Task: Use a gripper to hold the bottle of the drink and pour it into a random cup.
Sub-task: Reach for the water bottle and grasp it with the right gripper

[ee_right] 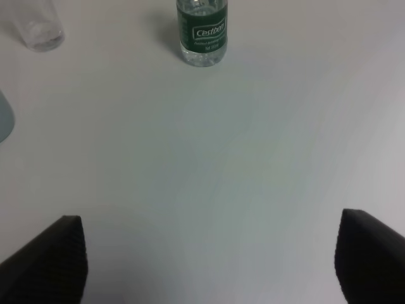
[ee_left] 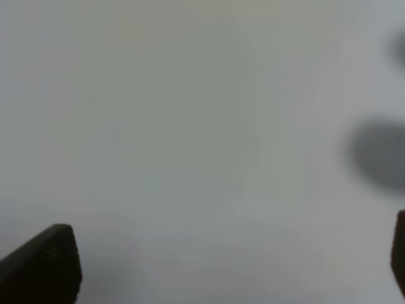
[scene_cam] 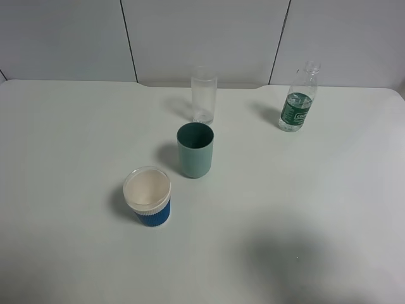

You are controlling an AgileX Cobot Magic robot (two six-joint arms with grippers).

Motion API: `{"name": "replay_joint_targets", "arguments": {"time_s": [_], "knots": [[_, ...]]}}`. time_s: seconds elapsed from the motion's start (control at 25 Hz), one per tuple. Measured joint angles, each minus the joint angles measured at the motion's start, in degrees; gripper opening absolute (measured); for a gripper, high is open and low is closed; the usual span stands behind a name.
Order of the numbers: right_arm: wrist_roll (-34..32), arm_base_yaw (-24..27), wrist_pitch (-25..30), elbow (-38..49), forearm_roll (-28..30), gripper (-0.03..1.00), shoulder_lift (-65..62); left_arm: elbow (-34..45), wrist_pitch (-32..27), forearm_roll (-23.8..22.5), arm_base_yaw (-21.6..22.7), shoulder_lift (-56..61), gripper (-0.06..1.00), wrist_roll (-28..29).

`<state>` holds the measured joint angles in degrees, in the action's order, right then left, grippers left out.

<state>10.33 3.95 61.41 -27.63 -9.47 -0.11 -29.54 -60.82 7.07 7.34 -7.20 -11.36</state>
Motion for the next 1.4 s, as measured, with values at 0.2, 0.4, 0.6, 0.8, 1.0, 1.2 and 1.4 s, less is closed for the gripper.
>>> {"name": "replay_joint_targets", "arguments": {"time_s": [0.2,0.4,0.6,0.8,1.0,1.2,1.4], "knots": [[0.0,0.0,0.0,0.0,0.0,0.78,0.0,0.0,0.0,0.0,0.0,0.0,0.99,0.0],[0.0,0.0,0.0,0.0,0.0,0.78,0.0,0.0,0.0,0.0,0.0,0.0,0.99,0.0],[0.0,0.0,0.0,0.0,0.0,0.78,0.0,0.0,0.0,0.0,0.0,0.0,0.99,0.0],[0.0,0.0,0.0,0.0,0.0,0.78,0.0,0.0,0.0,0.0,0.0,0.0,0.99,0.0],[0.0,0.0,0.0,0.0,0.0,0.78,0.0,0.0,0.0,0.0,0.0,0.0,0.99,0.0],[0.0,0.0,0.0,0.0,0.0,0.78,0.0,0.0,0.0,0.0,0.0,0.0,0.99,0.0],[0.0,0.0,0.0,0.0,-0.38,0.78,0.0,0.0,0.0,0.0,0.0,0.0,0.99,0.0]]}}
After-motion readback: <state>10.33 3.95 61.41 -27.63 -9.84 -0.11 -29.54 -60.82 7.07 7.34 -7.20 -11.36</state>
